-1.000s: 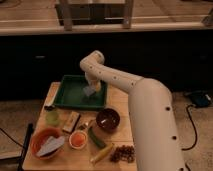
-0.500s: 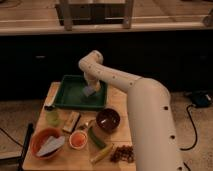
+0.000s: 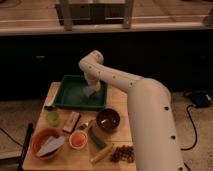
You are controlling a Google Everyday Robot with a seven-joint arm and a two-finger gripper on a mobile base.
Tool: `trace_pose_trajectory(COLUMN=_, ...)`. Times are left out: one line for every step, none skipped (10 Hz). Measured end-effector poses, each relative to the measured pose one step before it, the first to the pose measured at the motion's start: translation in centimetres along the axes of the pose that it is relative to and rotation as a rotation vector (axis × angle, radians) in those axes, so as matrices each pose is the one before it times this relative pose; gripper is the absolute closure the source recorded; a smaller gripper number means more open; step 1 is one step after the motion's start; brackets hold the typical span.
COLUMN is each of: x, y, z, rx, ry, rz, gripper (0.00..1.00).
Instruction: Wipe tray with sponge
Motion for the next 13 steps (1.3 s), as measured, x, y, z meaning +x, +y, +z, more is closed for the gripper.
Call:
trace_pose_trajectory(x=-0.208, y=-0.158, z=0.018, rx=-0.00043, ry=-0.00131, rz=-0.00431, gripper=0.99)
trace_pose_trajectory(x=-0.386, y=-0.229, z=0.061, rx=-0.00167, ry=-0.00324, rz=-0.01466, gripper=0.99)
trace_pose_trajectory(x=-0.324, y=0.159, z=0.211, rx=-0.00753, ry=-0.0051, rz=-0.01576, gripper=0.99)
trace_pose_trajectory(x=-0.631, y=0.394, z=0.489, rx=-0.01399, ry=-0.01731, rz=-0.03432, gripper=0.99)
trace_pose_trajectory(x=-0.562, y=0.064, z=0.307, rx=-0.00614, ry=-0.01268, rz=-0.02014, gripper=0.99)
trace_pose_trajectory(x=-0.407, y=-0.031, z=0.223, rx=-0.00446, ry=-0.00794, rz=-0.01706, gripper=0.99)
trace_pose_trajectory(x=-0.467, y=-0.198, z=0.124, rx=-0.00888, ry=-0.0167, rz=-0.02732, gripper=0.99)
trace_pose_trajectory(x=-1.03, y=0.706, z=0.652, rx=-0.02778, ry=-0.02422, rz=-0.03663, gripper=0.99)
trace_pose_trajectory(x=-0.962, y=0.611, z=0.493, rx=-0.01818, ry=-0.01667, rz=-0.02102, gripper=0.99)
trace_pose_trajectory(x=-0.697, y=0.559, z=0.469, rx=-0.01641, ry=-0.01416, rz=-0.01571, gripper=0.99)
trace_pose_trajectory(x=-0.31, y=0.304, z=0.407, rx=-0.00849, ry=-0.01305, rz=-0.0078, gripper=0.99)
trace_pose_trajectory(x=-0.017, y=0.543, z=0.281, rx=-0.00934, ry=-0.00984, rz=0.00162, gripper=0.99)
trace_pose_trajectory(x=0.102, y=0.584, z=0.236, rx=-0.00887, ry=-0.00654, rz=0.00523, gripper=0.99)
